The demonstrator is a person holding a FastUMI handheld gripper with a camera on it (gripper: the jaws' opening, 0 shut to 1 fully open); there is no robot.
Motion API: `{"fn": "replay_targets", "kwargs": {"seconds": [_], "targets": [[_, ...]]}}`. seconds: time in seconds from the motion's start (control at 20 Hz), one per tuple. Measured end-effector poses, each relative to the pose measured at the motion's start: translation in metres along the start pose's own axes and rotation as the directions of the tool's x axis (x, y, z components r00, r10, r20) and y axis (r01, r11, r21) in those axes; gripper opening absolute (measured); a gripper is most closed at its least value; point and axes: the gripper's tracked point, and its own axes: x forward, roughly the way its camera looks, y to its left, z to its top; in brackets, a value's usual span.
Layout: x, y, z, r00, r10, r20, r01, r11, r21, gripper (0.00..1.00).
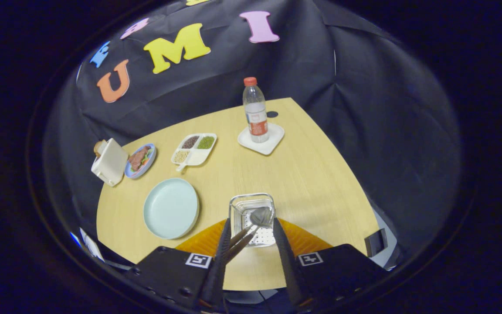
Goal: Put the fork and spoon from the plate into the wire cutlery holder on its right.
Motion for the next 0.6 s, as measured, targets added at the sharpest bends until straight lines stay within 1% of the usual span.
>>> {"fn": "replay_targets", "kwargs": {"seconds": [0.15,0.25,0.35,0.45,0.6], "targets": [[-0.018,0.021,0.016,0.993,0.027,0.114,-0.023,0.999,-0.031,0.74],[-0.035,0.037,0.024,0.982,0.042,0.183,-0.034,0.998,-0.043,0.82],[-0.052,0.052,0.03,0.966,0.06,0.251,-0.048,0.997,-0.053,0.86],[-0.065,0.069,0.037,0.943,0.074,0.324,-0.058,0.997,-0.059,0.94],[-0.088,0.093,0.041,0.897,0.085,0.434,-0.048,0.994,-0.096,0.96]]}}
